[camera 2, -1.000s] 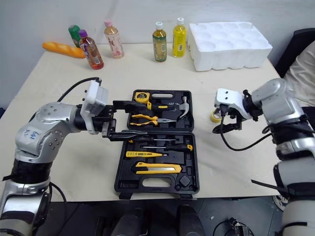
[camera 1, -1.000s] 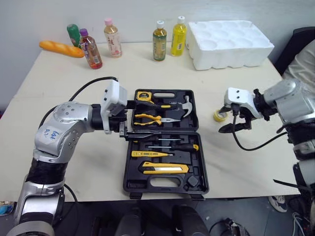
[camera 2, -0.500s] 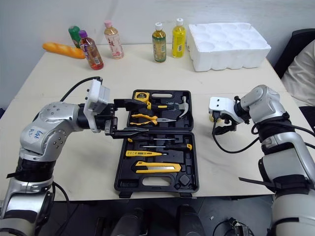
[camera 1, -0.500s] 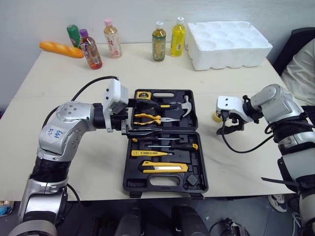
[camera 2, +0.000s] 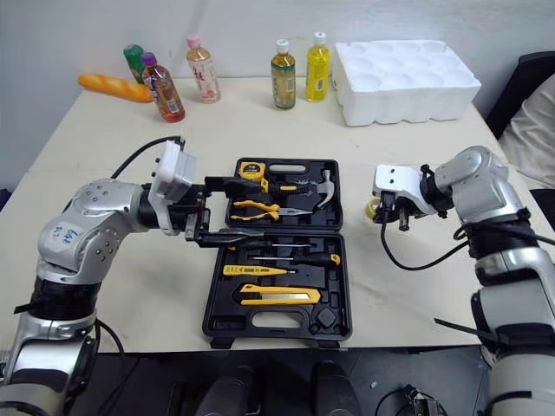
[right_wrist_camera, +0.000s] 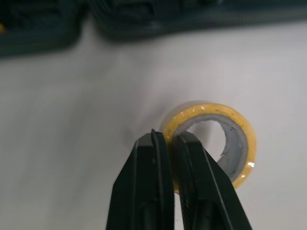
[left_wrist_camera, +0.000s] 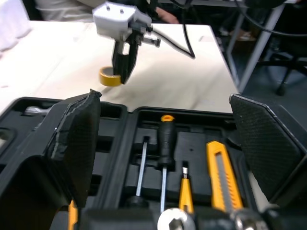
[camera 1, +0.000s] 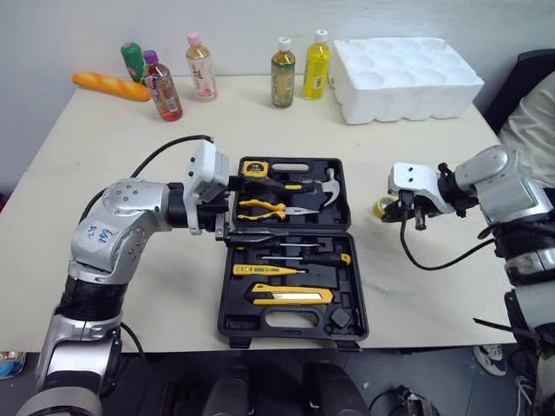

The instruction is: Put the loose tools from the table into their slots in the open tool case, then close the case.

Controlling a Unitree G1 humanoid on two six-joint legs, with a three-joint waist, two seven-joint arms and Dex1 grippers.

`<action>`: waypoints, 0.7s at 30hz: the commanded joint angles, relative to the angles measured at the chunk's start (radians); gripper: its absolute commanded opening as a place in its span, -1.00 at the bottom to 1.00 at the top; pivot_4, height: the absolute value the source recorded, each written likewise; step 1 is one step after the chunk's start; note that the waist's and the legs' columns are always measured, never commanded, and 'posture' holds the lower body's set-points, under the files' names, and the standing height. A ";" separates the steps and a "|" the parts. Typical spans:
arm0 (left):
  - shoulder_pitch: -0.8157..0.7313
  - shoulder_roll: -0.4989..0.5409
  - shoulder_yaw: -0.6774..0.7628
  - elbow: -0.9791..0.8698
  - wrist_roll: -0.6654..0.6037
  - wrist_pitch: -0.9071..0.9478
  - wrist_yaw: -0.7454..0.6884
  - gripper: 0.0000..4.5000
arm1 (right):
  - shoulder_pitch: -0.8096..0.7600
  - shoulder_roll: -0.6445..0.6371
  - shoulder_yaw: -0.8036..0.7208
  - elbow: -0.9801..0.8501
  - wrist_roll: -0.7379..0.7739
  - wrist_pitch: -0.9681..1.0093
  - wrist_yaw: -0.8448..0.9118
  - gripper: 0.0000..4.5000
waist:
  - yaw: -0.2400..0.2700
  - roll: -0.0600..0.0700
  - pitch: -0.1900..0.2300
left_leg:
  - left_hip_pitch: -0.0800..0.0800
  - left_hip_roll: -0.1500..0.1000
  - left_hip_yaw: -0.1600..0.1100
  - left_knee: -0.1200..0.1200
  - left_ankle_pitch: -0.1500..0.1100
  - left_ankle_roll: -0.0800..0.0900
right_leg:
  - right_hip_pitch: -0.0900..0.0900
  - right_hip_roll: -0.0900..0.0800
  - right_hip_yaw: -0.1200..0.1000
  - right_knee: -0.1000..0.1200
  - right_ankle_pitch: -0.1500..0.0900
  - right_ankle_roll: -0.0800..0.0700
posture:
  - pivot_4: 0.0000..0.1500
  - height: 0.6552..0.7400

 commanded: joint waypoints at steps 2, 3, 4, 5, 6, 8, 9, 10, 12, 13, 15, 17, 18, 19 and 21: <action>0.033 0.058 -0.042 -0.094 -0.020 0.012 -0.086 1.00 | 0.193 -0.068 -0.083 -0.499 0.175 0.248 0.032 -0.99 | 0.002 0.000 0.000 | 0.000 0.000 -0.001 0.000 0.000 0.000 | 0.000 0.000 0.000 0.000 0.000 0.000 | 1.00 1.00; 0.052 0.078 -0.066 -0.103 0.007 -0.012 -0.112 1.00 | 0.250 -0.081 -0.085 -0.594 0.199 0.284 0.021 -0.99 | 0.001 0.000 0.000 | 0.000 0.000 -0.001 0.000 0.000 -0.001 | 0.000 0.000 0.000 0.000 0.000 0.000 | 1.00 1.00; 0.070 0.096 -0.089 -0.108 0.033 -0.039 -0.135 1.00 | 0.301 -0.092 -0.084 -0.675 0.216 0.314 0.006 -0.99 | 0.001 0.000 0.000 | 0.000 0.000 -0.001 0.000 0.000 -0.001 | 0.001 0.000 0.000 0.000 0.000 0.000 | 1.00 1.00; 0.090 0.112 -0.108 -0.115 0.050 -0.059 -0.156 1.00 | 0.349 -0.099 -0.082 -0.749 0.230 0.336 -0.012 -0.99 | 0.001 0.000 0.000 | 0.000 0.000 -0.001 0.000 0.000 -0.001 | 0.001 0.000 0.000 0.000 0.000 0.000 | 1.00 1.00; 0.104 0.124 -0.121 -0.121 0.057 -0.070 -0.171 1.00 | 0.388 -0.102 -0.081 -0.808 0.241 0.357 -0.032 -0.99 | 0.001 0.000 0.000 | 0.001 0.000 -0.001 0.000 0.000 -0.001 | 0.001 0.000 0.000 0.000 0.000 0.000 | 1.00 1.00; 0.121 0.138 -0.137 -0.139 0.055 -0.073 -0.194 1.00 | 0.443 -0.103 -0.083 -0.894 0.266 0.397 -0.071 -0.99 | 0.000 0.000 0.000 | 0.001 0.000 -0.001 0.000 -0.001 0.000 | 0.001 0.000 0.001 -0.001 0.000 0.000 | 1.00 1.00; 0.130 0.143 -0.146 -0.148 0.058 -0.081 -0.204 1.00 | 0.466 -0.102 -0.083 -0.926 0.277 0.414 -0.089 -0.99 | 0.000 0.000 0.000 | 0.001 0.000 -0.001 0.000 -0.001 0.000 | 0.001 0.000 0.001 0.000 0.000 0.000 | 1.00 1.00; 0.139 0.146 -0.154 -0.156 0.063 -0.088 -0.210 1.00 | 0.486 -0.104 -0.083 -0.951 0.285 0.425 -0.104 -0.99 | 0.001 0.000 0.000 | 0.001 0.000 -0.001 0.000 -0.001 0.000 | 0.002 0.000 0.001 0.000 0.000 0.000 | 1.00 1.00; 0.149 0.149 -0.164 -0.164 0.071 -0.098 -0.216 1.00 | 0.516 -0.108 -0.078 -0.985 0.297 0.437 -0.128 -0.99 | 0.001 0.000 0.000 | 0.003 0.000 -0.001 0.000 -0.001 0.000 | 0.003 -0.001 0.001 -0.001 0.000 0.000 | 1.00 1.00; 0.152 0.148 -0.167 -0.167 0.074 -0.099 -0.215 1.00 | 0.531 -0.108 -0.074 -1.000 0.303 0.443 -0.141 -0.99 | 0.002 0.000 0.000 | 0.003 0.000 -0.001 0.000 -0.001 0.001 | 0.003 -0.001 0.001 -0.001 0.000 0.000 | 1.00 1.00; 0.153 0.141 -0.174 -0.171 0.078 -0.098 -0.210 1.00 | 0.557 -0.104 -0.066 -1.027 0.320 0.463 -0.165 -0.99 | 0.002 -0.001 0.000 | 0.003 0.000 -0.001 0.000 -0.001 0.001 | 0.003 -0.001 0.001 -0.001 0.000 0.000 | 1.00 1.00; 0.147 0.134 -0.180 -0.175 0.077 -0.091 -0.208 1.00 | 0.598 -0.113 -0.061 -1.046 0.333 0.450 -0.170 -0.99 | 0.002 -0.001 0.000 | 0.003 0.000 -0.001 0.000 -0.001 0.001 | 0.004 -0.001 0.001 -0.001 0.000 0.000 | 1.00 1.00; 0.143 0.131 -0.182 -0.176 0.076 -0.087 -0.208 1.00 | 0.622 -0.127 -0.057 -1.045 0.326 0.431 -0.170 -0.99 | 0.003 -0.001 0.000 | 0.003 0.000 -0.001 0.000 -0.001 0.001 | 0.004 -0.001 0.001 -0.001 0.000 0.000 | 1.00 1.00; 0.141 0.129 -0.183 -0.177 0.075 -0.083 -0.208 1.00 | 0.639 -0.139 -0.055 -1.045 0.321 0.416 -0.171 -0.99 | 0.004 -0.001 0.000 | 0.003 0.000 -0.001 0.000 -0.001 0.001 | 0.004 -0.001 0.001 -0.001 0.000 0.000 | 1.00 1.00; 0.138 0.129 -0.183 -0.181 0.071 -0.077 -0.210 1.00 | 0.658 -0.153 -0.053 -1.038 0.312 0.399 -0.186 -0.99 | 0.006 -0.001 0.000 | 0.003 0.000 -0.001 0.000 -0.001 0.002 | 0.004 -0.001 0.001 -0.001 0.000 0.000 | 1.00 1.00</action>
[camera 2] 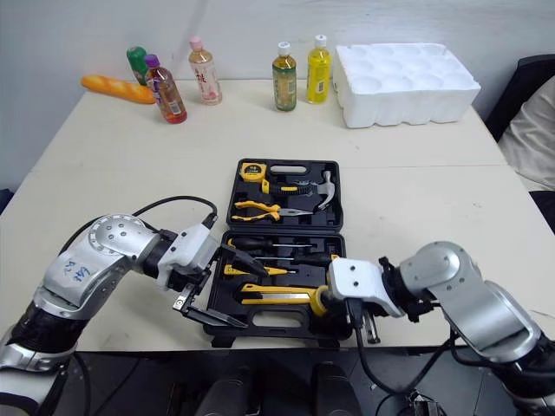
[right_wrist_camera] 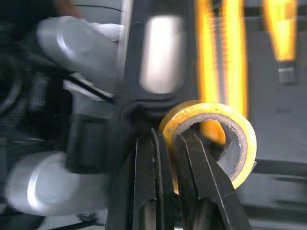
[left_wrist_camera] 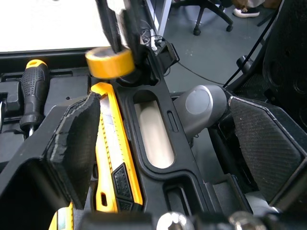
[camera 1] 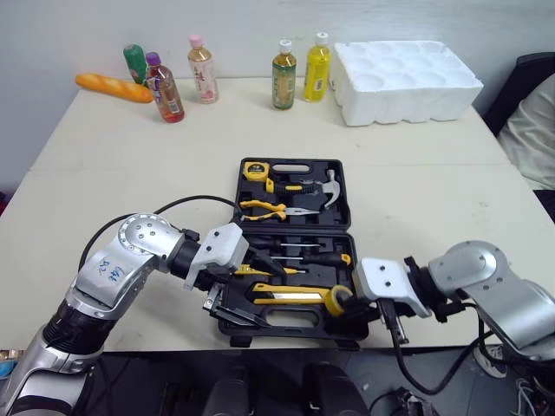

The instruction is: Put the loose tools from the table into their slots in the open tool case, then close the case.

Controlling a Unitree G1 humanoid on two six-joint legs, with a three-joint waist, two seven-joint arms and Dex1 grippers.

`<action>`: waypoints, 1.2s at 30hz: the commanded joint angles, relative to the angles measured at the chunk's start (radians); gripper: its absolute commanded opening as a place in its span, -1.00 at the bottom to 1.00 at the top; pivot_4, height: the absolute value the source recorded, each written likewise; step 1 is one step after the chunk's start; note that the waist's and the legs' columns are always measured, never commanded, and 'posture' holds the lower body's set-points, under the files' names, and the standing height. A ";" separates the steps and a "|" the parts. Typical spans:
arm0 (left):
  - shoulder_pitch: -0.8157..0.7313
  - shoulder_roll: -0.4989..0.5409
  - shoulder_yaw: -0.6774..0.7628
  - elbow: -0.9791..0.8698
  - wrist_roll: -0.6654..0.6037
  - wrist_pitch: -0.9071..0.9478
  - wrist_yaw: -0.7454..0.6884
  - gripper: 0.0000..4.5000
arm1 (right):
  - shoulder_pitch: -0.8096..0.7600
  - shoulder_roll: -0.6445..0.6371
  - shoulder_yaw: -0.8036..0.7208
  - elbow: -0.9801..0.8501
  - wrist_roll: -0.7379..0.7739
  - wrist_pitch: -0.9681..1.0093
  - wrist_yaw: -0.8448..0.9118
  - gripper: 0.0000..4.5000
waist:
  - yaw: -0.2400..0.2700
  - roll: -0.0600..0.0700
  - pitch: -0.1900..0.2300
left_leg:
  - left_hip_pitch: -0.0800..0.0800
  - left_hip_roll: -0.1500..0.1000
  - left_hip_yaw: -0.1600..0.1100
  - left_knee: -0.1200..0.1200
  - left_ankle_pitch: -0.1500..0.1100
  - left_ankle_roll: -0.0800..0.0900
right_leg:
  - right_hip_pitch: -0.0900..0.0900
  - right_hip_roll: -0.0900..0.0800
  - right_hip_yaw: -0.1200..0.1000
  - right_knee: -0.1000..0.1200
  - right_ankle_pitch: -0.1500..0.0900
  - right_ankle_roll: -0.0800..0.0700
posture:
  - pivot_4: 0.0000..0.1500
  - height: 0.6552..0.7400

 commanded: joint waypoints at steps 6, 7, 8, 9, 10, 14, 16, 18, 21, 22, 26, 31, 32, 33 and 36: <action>-0.029 -0.017 -0.018 -0.035 -0.006 0.005 -0.006 1.00 | 0.059 -0.027 -0.004 -0.043 0.025 -0.050 -0.044 -0.99 | 0.005 -0.001 0.000 | 0.002 0.000 0.000 0.000 0.000 0.000 | 0.002 0.000 0.000 -0.001 0.000 0.000 | 1.00 1.00; -0.036 -0.024 -0.020 -0.031 -0.006 0.005 -0.003 1.00 | 0.062 -0.027 -0.013 -0.054 0.043 -0.041 -0.045 -0.80 | 0.006 -0.001 0.000 | 0.002 0.000 0.000 0.000 0.000 0.000 | 0.002 0.000 0.000 -0.001 0.000 0.000 | 1.00 1.00; -0.039 -0.028 -0.021 -0.029 -0.006 0.006 -0.001 1.00 | 0.065 -0.027 -0.020 -0.063 0.055 -0.036 -0.047 -0.60 | 0.008 -0.002 0.000 | 0.002 0.000 0.000 0.000 0.000 0.000 | 0.002 0.000 0.000 -0.001 0.000 0.000 | 1.00 1.00; -0.046 -0.032 -0.022 -0.024 -0.006 0.008 -0.001 1.00 | 0.061 -0.027 -0.045 -0.082 0.094 -0.014 -0.043 -0.47 | 0.010 -0.002 0.000 | 0.002 0.000 0.000 0.000 0.000 0.000 | 0.002 0.000 0.000 -0.001 0.000 0.000 | 1.00 1.00; -0.052 -0.035 -0.022 -0.017 -0.006 0.007 -0.003 1.00 | 0.050 -0.031 -0.090 -0.105 0.154 0.022 -0.037 -0.27 | 0.014 -0.002 0.000 | 0.002 0.000 0.000 0.000 0.000 0.000 | 0.001 0.000 0.000 0.000 0.000 0.000 | 1.00 1.00; -0.062 -0.037 -0.022 -0.001 -0.001 -0.002 -0.014 1.00 | 0.019 -0.055 -0.200 -0.138 0.296 0.096 -0.035 0.60 | 0.016 -0.002 0.000 | 0.002 0.000 0.000 0.000 0.000 0.000 | 0.001 0.001 0.000 0.000 0.000 0.000 | 1.00 1.00; -0.066 -0.044 -0.022 0.004 -0.002 -0.005 -0.014 1.00 | 0.015 -0.056 -0.250 -0.111 0.329 0.096 -0.047 0.60 | 0.018 -0.002 0.000 | 0.002 0.000 0.000 0.000 0.000 0.000 | 0.002 0.000 0.000 -0.001 0.000 0.000 | 1.00 1.00; -0.066 -0.052 -0.022 0.001 -0.007 -0.001 -0.011 1.00 | 0.041 -0.016 -0.270 -0.076 0.325 0.052 -0.086 0.60 | 0.018 -0.002 0.000 | 0.002 0.000 0.000 0.000 0.000 0.001 | 0.002 0.000 0.000 -0.001 0.000 0.000 | 1.00 1.00; -0.066 -0.056 -0.020 0.004 -0.008 0.002 -0.011 1.00 | 0.102 0.092 -0.239 -0.031 0.295 -0.031 -0.169 0.37 | 0.018 -0.006 -0.001 | 0.002 0.000 0.000 0.000 0.000 0.001 | 0.002 0.001 0.000 -0.001 0.000 0.000 | 1.00 1.00; -0.066 -0.057 -0.019 0.006 -0.007 0.002 -0.011 1.00 | 0.113 0.114 -0.230 -0.021 0.292 -0.047 -0.182 0.23 | 0.018 -0.006 -0.001 | 0.002 0.000 0.000 0.000 0.000 0.000 | 0.002 0.001 0.000 -0.001 0.000 0.000 | 1.00 1.00; -0.066 -0.058 -0.018 0.000 -0.006 0.007 -0.006 1.00 | 0.183 0.180 -0.193 0.037 0.252 -0.175 -0.189 -0.62 | 0.018 -0.006 -0.001 | 0.002 0.000 0.000 0.000 0.000 0.001 | 0.002 0.001 0.001 0.000 0.000 0.000 | 1.00 1.00; -0.064 -0.059 -0.018 -0.004 0.002 0.004 0.004 1.00 | 0.268 0.163 -0.163 0.079 0.224 -0.264 -0.138 -0.98 | 0.018 -0.006 -0.001 | 0.002 0.000 0.000 0.000 0.000 0.001 | 0.002 0.001 0.001 0.000 0.000 0.000 | 1.00 1.00; -0.065 -0.061 -0.017 -0.008 0.003 0.007 0.012 1.00 | 0.282 0.167 -0.156 0.096 0.207 -0.291 -0.142 -0.98 | 0.018 -0.006 -0.001 | 0.002 0.000 0.000 0.000 0.000 0.001 | 0.002 0.001 0.001 0.000 0.000 0.000 | 1.00 1.00; -0.065 -0.062 -0.015 -0.013 0.001 0.010 0.019 1.00 | 0.294 0.171 -0.151 0.112 0.192 -0.314 -0.146 -0.98 | 0.018 -0.006 -0.001 | 0.002 0.000 0.000 0.000 0.000 0.001 | 0.002 0.001 0.001 0.000 0.000 0.000 | 1.00 1.00; -0.059 -0.058 -0.012 -0.019 -0.004 0.013 0.024 1.00 | 0.321 0.190 -0.145 0.174 0.154 -0.382 -0.160 -0.98 | 0.017 -0.006 -0.001 | 0.002 0.000 0.000 0.000 0.000 0.001 | 0.002 0.001 0.001 0.001 0.000 0.000 | 1.00 1.00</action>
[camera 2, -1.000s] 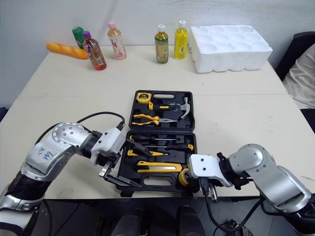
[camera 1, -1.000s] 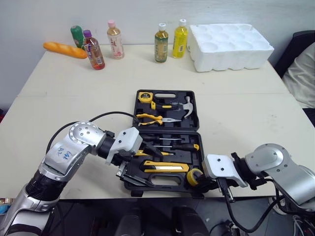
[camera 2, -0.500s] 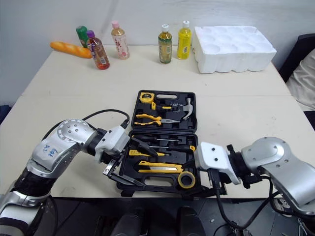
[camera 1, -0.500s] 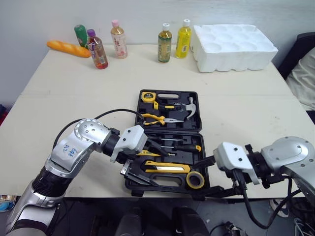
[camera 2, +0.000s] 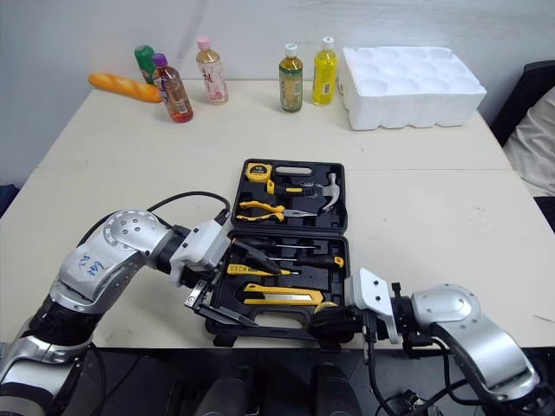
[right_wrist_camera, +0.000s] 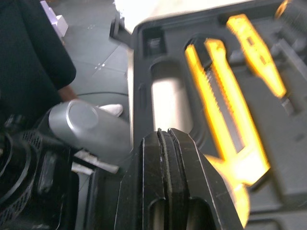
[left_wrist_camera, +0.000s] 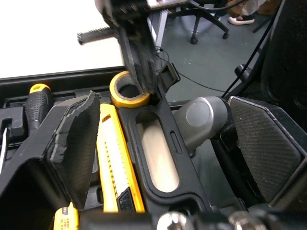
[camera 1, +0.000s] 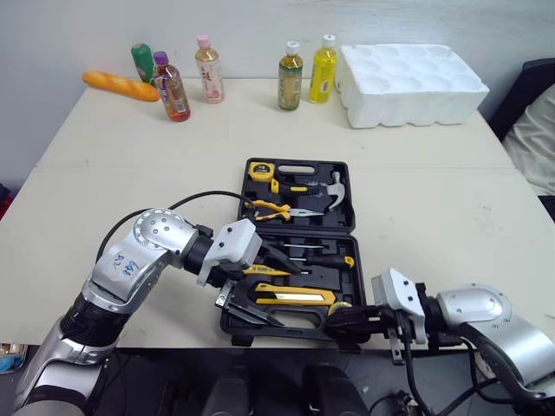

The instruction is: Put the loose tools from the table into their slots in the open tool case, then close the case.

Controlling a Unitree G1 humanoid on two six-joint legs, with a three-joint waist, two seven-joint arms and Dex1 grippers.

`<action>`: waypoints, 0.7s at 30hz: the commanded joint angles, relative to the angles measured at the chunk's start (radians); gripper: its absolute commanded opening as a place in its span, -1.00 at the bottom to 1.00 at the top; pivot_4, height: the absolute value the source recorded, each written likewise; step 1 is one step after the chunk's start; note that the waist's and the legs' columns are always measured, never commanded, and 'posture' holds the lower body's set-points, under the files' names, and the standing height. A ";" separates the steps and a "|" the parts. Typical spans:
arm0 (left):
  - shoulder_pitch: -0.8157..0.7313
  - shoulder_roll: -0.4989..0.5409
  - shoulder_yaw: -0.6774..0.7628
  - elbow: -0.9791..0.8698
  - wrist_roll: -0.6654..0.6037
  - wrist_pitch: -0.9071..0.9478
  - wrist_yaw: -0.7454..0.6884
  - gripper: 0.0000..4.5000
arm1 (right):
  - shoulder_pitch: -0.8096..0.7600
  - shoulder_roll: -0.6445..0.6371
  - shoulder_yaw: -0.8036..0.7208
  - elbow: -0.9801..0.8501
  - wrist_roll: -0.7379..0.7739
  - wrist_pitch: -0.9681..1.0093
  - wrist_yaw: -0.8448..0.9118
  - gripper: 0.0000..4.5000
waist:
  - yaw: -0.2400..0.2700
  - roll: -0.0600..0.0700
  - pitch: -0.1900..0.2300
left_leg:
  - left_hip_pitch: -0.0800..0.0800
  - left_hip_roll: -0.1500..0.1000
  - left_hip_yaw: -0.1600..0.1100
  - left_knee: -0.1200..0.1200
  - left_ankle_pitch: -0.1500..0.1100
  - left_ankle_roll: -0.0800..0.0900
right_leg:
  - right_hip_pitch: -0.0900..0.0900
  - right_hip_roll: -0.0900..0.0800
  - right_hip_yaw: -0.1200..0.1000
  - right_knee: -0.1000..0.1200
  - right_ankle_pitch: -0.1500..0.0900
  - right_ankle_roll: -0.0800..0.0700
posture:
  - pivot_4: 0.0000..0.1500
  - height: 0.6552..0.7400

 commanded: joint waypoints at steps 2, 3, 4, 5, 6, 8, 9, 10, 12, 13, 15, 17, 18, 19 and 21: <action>0.001 0.006 0.014 -0.028 -0.005 -0.003 0.007 1.00 | 0.044 0.035 0.000 0.099 -0.063 -0.150 -0.018 -0.98 | 0.001 0.000 0.000 | 0.000 0.000 0.000 0.000 0.000 0.000 | 0.000 0.000 0.000 0.000 0.000 0.000 | 1.00 1.00; 0.002 0.007 0.014 -0.027 -0.003 -0.004 0.007 1.00 | 0.056 0.041 0.000 0.120 -0.072 -0.172 -0.020 -0.98 | 0.001 0.000 0.000 | 0.000 0.000 0.000 0.000 0.000 0.000 | 0.000 0.001 0.000 0.000 0.000 0.000 | 1.00 1.00; 0.005 0.008 0.014 -0.024 0.000 -0.008 0.007 1.00 | 0.079 0.042 0.005 0.146 -0.085 -0.195 -0.018 -0.98 | 0.000 0.000 0.000 | 0.001 0.000 0.000 0.000 0.000 0.000 | 0.000 0.001 0.000 0.000 0.000 0.000 | 1.00 1.00; 0.007 0.009 0.014 -0.021 0.003 -0.014 0.006 1.00 | 0.095 0.042 0.011 0.165 -0.095 -0.213 -0.017 -0.98 | 0.000 0.000 0.000 | 0.001 0.000 0.000 0.000 0.000 0.000 | 0.001 0.001 0.000 0.000 0.000 0.000 | 1.00 1.00; 0.010 0.010 0.014 -0.020 0.006 -0.018 0.006 1.00 | 0.116 0.044 0.012 0.183 -0.094 -0.221 -0.018 -0.98 | 0.001 0.000 0.000 | 0.002 0.000 0.000 0.000 0.000 0.000 | 0.002 0.000 0.000 0.000 0.000 0.000 | 1.00 1.00; 0.015 0.011 0.013 -0.019 0.010 -0.028 0.004 1.00 | 0.147 0.054 0.012 0.222 -0.096 -0.243 -0.031 -0.98 | 0.001 -0.001 -0.001 | 0.004 0.000 0.000 0.000 0.000 0.000 | 0.004 0.000 0.000 -0.001 0.000 0.000 | 1.00 1.00; 0.018 0.012 0.012 -0.018 0.013 -0.034 0.003 1.00 | 0.154 0.058 0.015 0.237 -0.101 -0.254 -0.037 -0.98 | 0.001 -0.003 -0.002 | 0.005 0.001 0.000 -0.001 0.000 0.000 | 0.005 0.000 0.000 -0.001 0.000 0.000 | 1.00 1.00; 0.021 0.012 0.011 -0.015 0.016 -0.039 0.001 1.00 | 0.157 0.061 0.017 0.247 -0.106 -0.263 -0.041 -0.98 | 0.001 -0.004 -0.003 | 0.007 0.001 -0.001 -0.001 0.000 0.000 | 0.007 0.000 -0.001 -0.002 0.000 0.000 | 1.00 1.00; 0.025 0.011 0.010 -0.011 0.020 -0.048 0.000 1.00 | 0.156 0.068 0.020 0.257 -0.100 -0.264 -0.046 -0.98 | 0.001 -0.005 -0.003 | 0.013 0.001 -0.002 -0.002 -0.002 0.000 | 0.016 0.000 -0.001 -0.010 0.000 0.000 | 1.00 1.00; 0.028 0.010 0.009 -0.009 0.024 -0.054 0.000 1.00 | 0.154 0.073 0.021 0.263 -0.097 -0.264 -0.051 -0.98 | 0.000 -0.005 -0.003 | 0.018 0.001 -0.002 -0.002 -0.006 0.005 | 0.020 0.000 -0.001 -0.011 0.000 0.000 | 1.00 1.00; 0.032 0.009 0.007 -0.005 0.030 -0.065 -0.001 1.00 | 0.147 0.078 0.024 0.270 -0.091 -0.257 -0.056 -0.98 | -0.001 -0.005 -0.004 | 0.024 0.003 -0.003 -0.002 -0.011 0.006 | 0.027 0.000 -0.001 -0.014 -0.001 -0.001 | 1.00 1.00; 0.036 0.006 0.007 -0.002 0.034 -0.073 0.002 1.00 | 0.140 0.070 0.026 0.256 -0.087 -0.246 -0.054 -0.98 | -0.001 -0.005 -0.004 | 0.025 0.004 -0.003 -0.002 -0.012 0.005 | 0.029 0.000 -0.002 -0.015 -0.001 -0.002 | 1.00 1.00; 0.038 0.004 0.008 -0.001 0.035 -0.075 0.004 1.00 | 0.138 0.065 0.026 0.247 -0.085 -0.242 -0.053 -0.98 | -0.001 -0.005 -0.004 | 0.025 0.004 -0.004 -0.002 -0.012 0.005 | 0.029 0.000 -0.002 -0.015 -0.001 -0.002 | 1.00 1.00; 0.044 0.004 0.012 0.002 0.038 -0.073 0.012 1.00 | 0.135 0.056 0.023 0.225 -0.080 -0.232 -0.052 -0.98 | -0.001 -0.005 -0.004 | 0.025 0.004 -0.004 -0.002 -0.012 0.004 | 0.028 0.000 -0.002 -0.015 -0.001 -0.002 | 1.00 1.00; 0.063 -0.005 0.040 0.003 0.017 -0.030 0.055 1.00 | 0.125 0.045 0.010 0.169 -0.056 -0.201 -0.060 -0.98 | -0.001 -0.004 -0.004 | 0.025 0.004 -0.004 -0.002 -0.012 0.004 | 0.028 0.000 -0.002 -0.015 -0.001 -0.002 | 1.00 1.00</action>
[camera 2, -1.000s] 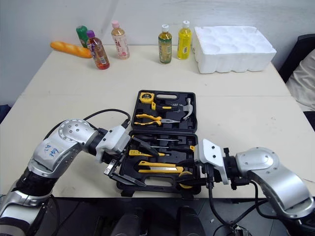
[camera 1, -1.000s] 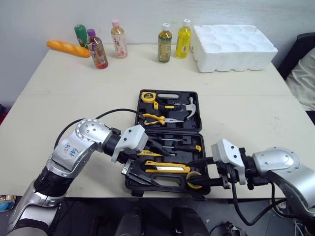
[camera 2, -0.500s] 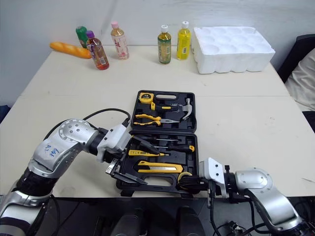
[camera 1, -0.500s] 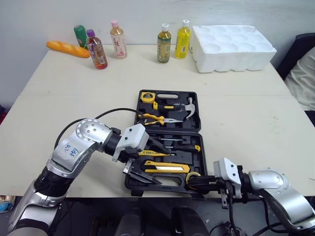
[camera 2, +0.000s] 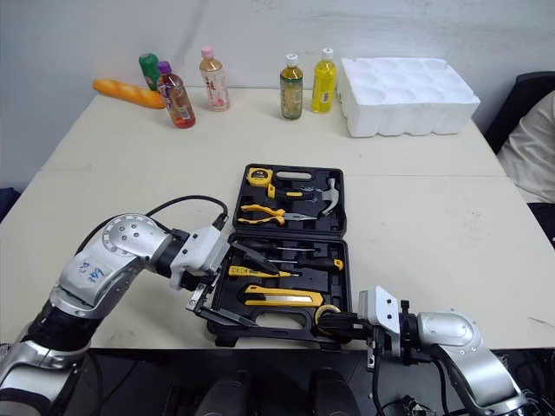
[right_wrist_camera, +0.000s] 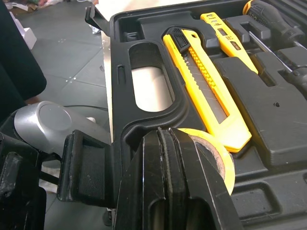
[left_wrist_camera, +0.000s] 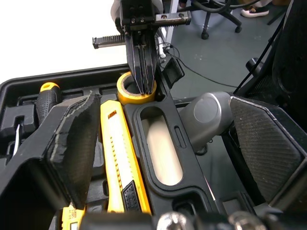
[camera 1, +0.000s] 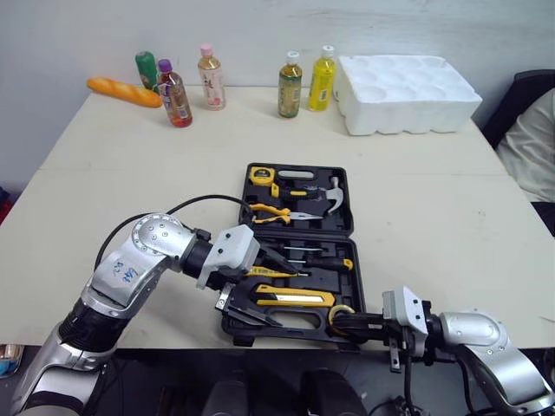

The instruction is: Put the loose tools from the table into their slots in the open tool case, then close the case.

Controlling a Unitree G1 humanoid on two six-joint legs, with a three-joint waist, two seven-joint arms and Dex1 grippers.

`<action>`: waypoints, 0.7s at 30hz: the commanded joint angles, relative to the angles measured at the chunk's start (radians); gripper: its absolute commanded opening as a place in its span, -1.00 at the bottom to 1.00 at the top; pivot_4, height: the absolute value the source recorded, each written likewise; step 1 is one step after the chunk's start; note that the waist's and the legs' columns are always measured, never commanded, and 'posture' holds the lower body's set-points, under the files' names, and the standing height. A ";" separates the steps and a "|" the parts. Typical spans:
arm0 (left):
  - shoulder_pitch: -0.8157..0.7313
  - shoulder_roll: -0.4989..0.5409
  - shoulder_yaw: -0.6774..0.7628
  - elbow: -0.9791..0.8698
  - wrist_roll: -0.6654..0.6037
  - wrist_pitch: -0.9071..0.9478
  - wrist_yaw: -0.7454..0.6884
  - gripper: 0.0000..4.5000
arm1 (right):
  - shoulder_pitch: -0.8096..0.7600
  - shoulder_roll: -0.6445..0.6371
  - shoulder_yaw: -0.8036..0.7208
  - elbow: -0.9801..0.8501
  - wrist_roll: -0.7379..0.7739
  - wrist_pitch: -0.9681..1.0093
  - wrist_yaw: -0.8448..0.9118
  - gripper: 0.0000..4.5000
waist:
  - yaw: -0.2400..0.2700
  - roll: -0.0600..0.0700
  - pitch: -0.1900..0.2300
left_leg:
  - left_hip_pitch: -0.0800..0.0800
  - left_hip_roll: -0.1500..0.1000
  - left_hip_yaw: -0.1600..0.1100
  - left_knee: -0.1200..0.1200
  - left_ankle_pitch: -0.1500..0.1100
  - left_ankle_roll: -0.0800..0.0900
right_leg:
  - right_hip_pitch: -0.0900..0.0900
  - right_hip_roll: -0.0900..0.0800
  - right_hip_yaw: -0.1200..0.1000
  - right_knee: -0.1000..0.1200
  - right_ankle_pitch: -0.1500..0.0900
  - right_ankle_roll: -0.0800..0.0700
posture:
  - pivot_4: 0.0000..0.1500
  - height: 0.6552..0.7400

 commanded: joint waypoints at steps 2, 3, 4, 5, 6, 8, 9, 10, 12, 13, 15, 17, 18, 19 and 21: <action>0.060 -0.038 0.109 0.016 -0.052 0.079 0.139 1.00 | -0.020 -0.027 -0.039 -0.093 0.061 0.167 -0.071 -0.98 | 0.000 0.002 0.000 | -0.001 0.000 0.000 0.000 0.000 0.000 | 0.000 0.000 0.000 0.000 0.000 0.000 | 1.00 1.00; 0.078 -0.051 0.139 0.020 -0.058 0.093 0.180 1.00 | -0.036 -0.026 -0.064 -0.130 0.100 0.208 -0.095 -0.98 | 0.000 0.002 0.001 | -0.001 0.000 0.000 0.000 0.000 0.000 | -0.001 0.000 0.000 0.000 0.000 0.000 | 1.00 1.00; 0.104 -0.058 0.178 0.031 -0.048 0.094 0.226 1.00 | -0.069 -0.025 -0.115 -0.159 0.158 0.261 -0.133 -0.98 | -0.002 0.003 0.001 | -0.002 0.000 0.000 0.000 0.000 0.000 | -0.003 0.000 0.000 0.001 0.000 0.000 | 1.00 1.00; 0.125 -0.060 0.218 0.043 -0.045 0.096 0.263 1.00 | -0.103 -0.024 -0.162 -0.171 0.199 0.303 -0.169 -0.98 | -0.004 0.003 0.002 | -0.005 0.000 0.000 0.000 0.000 0.000 | -0.006 -0.001 0.001 0.002 0.000 0.000 | 1.00 1.00; 0.138 -0.061 0.242 0.049 -0.043 0.098 0.286 1.00 | -0.124 -0.025 -0.192 -0.175 0.224 0.331 -0.191 -0.98 | -0.007 0.004 0.002 | -0.006 0.000 0.001 0.000 0.000 0.000 | -0.008 0.000 0.002 0.003 0.000 0.000 | 1.00 1.00; 0.151 -0.052 0.317 0.089 -0.060 0.105 0.322 0.88 | -0.177 -0.044 -0.230 -0.140 0.188 0.357 -0.239 -1.00 | -0.003 0.004 0.002 | -0.007 0.000 0.001 0.000 0.001 -0.002 | -0.011 0.000 0.001 0.005 0.000 0.000 | 1.00 1.00; 0.150 -0.042 0.346 0.117 -0.064 0.116 0.336 0.76 | -0.200 -0.053 -0.230 -0.109 0.131 0.331 -0.262 -1.00 | -0.001 0.004 0.002 | -0.007 0.001 0.001 0.000 0.002 -0.002 | -0.011 0.000 0.001 0.005 0.000 0.000 | 1.00 1.00; 0.147 -0.029 0.376 0.172 -0.043 0.099 0.354 0.63 | -0.243 -0.050 -0.231 -0.062 0.086 0.342 -0.316 -1.00 | -0.001 0.004 0.002 | -0.008 0.001 0.001 -0.001 0.002 -0.003 | -0.012 0.001 0.000 0.006 0.000 -0.001 | 1.00 1.00; 0.145 -0.001 0.402 0.279 0.014 0.044 0.377 0.23 | -0.319 -0.031 -0.225 0.021 0.045 0.376 -0.395 -1.00 | -0.001 0.005 0.002 | -0.007 0.001 0.001 -0.001 0.002 -0.003 | -0.012 0.001 0.000 0.005 -0.001 -0.001 | 1.00 1.00; 0.143 0.013 0.402 0.336 0.049 0.003 0.385 0.07 | -0.351 -0.026 -0.208 0.060 0.024 0.394 -0.417 -1.00 | -0.002 0.005 0.002 | -0.007 0.001 0.001 -0.001 0.002 -0.003 | -0.013 0.001 0.000 0.005 -0.001 -0.001 | 1.00 1.00; 0.132 0.030 0.380 0.413 0.100 -0.058 0.381 -0.34 | -0.387 -0.023 -0.162 0.118 -0.033 0.394 -0.428 -1.00 | -0.001 0.005 0.003 | -0.008 0.000 0.002 -0.002 0.002 -0.003 | -0.013 0.000 0.001 0.005 -0.001 -0.001 | 1.00 1.00; 0.101 0.026 0.340 0.471 0.144 -0.096 0.377 -0.76 | -0.408 -0.020 -0.111 0.166 -0.086 0.383 -0.424 -1.00 | 0.002 0.005 0.003 | -0.008 0.000 0.002 -0.003 0.002 -0.003 | -0.014 0.000 0.000 0.005 -0.001 -0.001 | 1.00 1.00; 0.080 0.018 0.325 0.503 0.163 -0.110 0.380 -0.94 | -0.421 -0.017 -0.090 0.187 -0.104 0.383 -0.420 -1.00 | 0.004 0.005 0.003 | -0.009 0.000 0.002 -0.003 0.003 -0.003 | -0.014 0.000 0.000 0.005 -0.001 -0.001 | 1.00 1.00; 0.065 0.011 0.316 0.526 0.176 -0.120 0.382 -0.99 | -0.430 -0.014 -0.076 0.202 -0.117 0.381 -0.418 -1.00 | 0.004 0.005 0.003 | -0.010 0.000 0.002 -0.003 0.003 -0.003 | -0.014 0.000 0.000 0.005 -0.001 -0.001 | 1.00 1.00; 0.029 -0.013 0.295 0.572 0.190 -0.131 0.379 -0.99 | -0.456 -0.003 -0.050 0.229 -0.133 0.373 -0.404 -1.00 | 0.000 0.005 0.003 | -0.011 -0.001 0.002 -0.003 0.003 -0.003 | -0.015 -0.001 0.000 0.005 0.000 -0.001 | 1.00 1.00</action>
